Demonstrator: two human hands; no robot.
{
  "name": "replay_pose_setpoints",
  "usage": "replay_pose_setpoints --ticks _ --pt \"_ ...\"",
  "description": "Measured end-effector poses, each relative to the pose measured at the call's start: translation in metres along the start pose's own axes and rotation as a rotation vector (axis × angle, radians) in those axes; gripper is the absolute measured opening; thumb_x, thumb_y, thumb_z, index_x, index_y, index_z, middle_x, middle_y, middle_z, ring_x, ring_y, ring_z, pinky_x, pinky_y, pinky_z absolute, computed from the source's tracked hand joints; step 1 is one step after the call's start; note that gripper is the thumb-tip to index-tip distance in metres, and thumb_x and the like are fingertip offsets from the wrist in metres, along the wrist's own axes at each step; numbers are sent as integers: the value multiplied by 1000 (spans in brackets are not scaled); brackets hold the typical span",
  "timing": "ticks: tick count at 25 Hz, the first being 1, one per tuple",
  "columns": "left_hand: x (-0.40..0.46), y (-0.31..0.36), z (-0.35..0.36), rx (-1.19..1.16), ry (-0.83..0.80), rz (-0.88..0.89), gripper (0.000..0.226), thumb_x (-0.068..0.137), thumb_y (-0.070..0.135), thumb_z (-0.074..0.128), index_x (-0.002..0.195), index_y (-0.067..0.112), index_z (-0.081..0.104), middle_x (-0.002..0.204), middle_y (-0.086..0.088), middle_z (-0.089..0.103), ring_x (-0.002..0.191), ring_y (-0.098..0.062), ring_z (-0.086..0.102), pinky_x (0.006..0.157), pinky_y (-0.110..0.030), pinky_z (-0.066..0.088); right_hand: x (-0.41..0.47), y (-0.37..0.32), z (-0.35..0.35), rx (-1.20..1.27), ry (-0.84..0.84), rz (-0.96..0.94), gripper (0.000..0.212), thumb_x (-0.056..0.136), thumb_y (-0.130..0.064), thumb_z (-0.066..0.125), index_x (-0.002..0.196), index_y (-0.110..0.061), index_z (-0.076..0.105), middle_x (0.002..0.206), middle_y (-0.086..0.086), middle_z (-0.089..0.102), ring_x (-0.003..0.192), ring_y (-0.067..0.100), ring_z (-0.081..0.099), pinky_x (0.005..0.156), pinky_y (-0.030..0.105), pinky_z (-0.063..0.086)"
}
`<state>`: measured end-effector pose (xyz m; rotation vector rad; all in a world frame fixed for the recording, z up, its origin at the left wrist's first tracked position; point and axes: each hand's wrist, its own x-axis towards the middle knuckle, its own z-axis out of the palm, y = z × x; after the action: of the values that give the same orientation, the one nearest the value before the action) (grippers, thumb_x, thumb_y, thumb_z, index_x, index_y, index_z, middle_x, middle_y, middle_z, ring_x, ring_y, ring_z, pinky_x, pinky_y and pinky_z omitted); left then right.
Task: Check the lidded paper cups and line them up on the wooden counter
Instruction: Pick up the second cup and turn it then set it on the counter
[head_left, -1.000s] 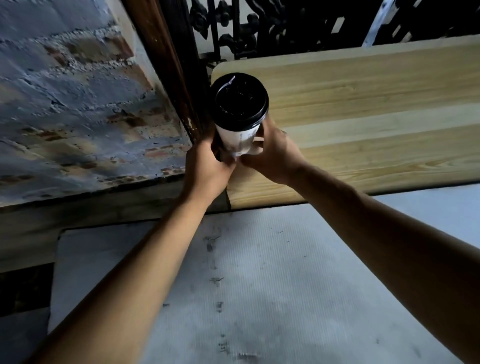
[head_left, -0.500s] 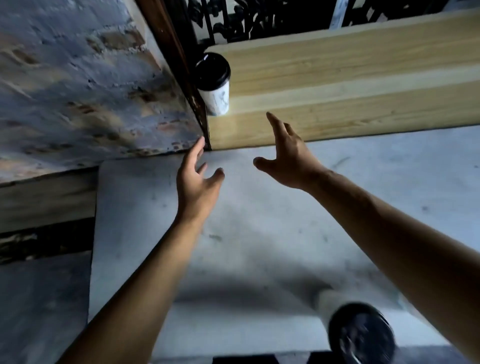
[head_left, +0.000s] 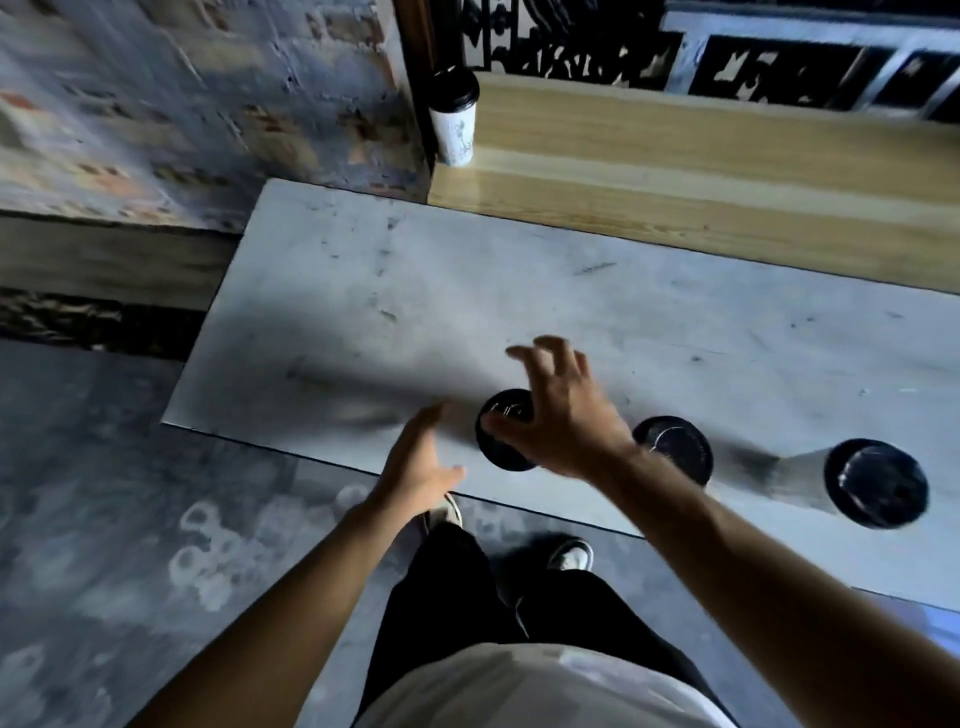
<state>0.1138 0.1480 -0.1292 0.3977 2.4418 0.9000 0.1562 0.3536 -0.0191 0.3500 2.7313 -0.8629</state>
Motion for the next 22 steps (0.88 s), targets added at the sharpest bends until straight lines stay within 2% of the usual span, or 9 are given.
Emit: replay_pose_setpoints --ticks 3,6,8,11,13,14,17,20,22 --pt "8 9 22 -53 -111 40 102 65 20 91 152 8 41 153 -14 51 141 -31 50 117 -43 41 -19 -10 25 -186 -38 16 95 78 -59 74 157 -24 34 156 15 35 138 40 40 113 48 40" --pt "16 11 36 -120 -67 86 70 72 16 86 135 8 59 132 -13 67 126 -35 62 101 -48 51 -26 -12 41 -213 -22 63 91 81 -46 75 158 -23 31 147 16 40 127 41 48 104 47 47" --pt "16 7 36 -135 -34 98 56 72 12 86 125 8 66 123 -11 71 116 -33 67 96 -42 53 -25 -12 44 -153 -6 87 91 80 -39 76 158 -22 33 144 16 41 125 42 48 103 46 47" --pt "10 3 27 -144 -16 121 60 67 12 93 121 10 67 121 -7 73 111 -24 68 87 -19 45 -24 -12 41 -3 3 182 95 75 -38 78 158 -25 33 144 15 41 128 41 48 104 44 46" --pt "5 7 8 -149 -68 174 65 68 20 92 126 18 63 125 1 72 113 -15 67 86 -11 44 -25 -16 33 97 15 214 98 70 -38 81 156 -28 34 144 13 43 127 38 50 100 41 47" --pt "2 12 -4 -149 -109 202 64 70 24 90 127 21 60 125 4 72 112 -13 68 87 -12 47 -27 -19 28 145 35 217 98 68 -37 82 154 -30 37 141 11 45 125 35 52 96 37 48" --pt "1 35 -46 -84 -213 273 59 71 40 83 118 26 50 118 7 70 101 -17 69 82 -32 57 -28 -20 5 312 101 210 92 63 -35 80 148 -32 46 127 5 52 109 26 59 84 27 44" --pt "-1 63 -88 16 -224 350 60 65 55 71 111 38 35 108 14 62 89 -16 62 68 -28 50 -32 -19 -23 614 165 157 79 65 -25 72 141 -32 54 118 7 61 97 21 62 79 29 50" --pt "-6 79 -108 23 -192 382 66 66 57 71 118 39 34 104 17 62 86 -16 62 70 -29 52 -35 -23 -38 815 160 79 69 70 -16 70 135 -33 58 116 2 61 91 18 63 73 30 52"
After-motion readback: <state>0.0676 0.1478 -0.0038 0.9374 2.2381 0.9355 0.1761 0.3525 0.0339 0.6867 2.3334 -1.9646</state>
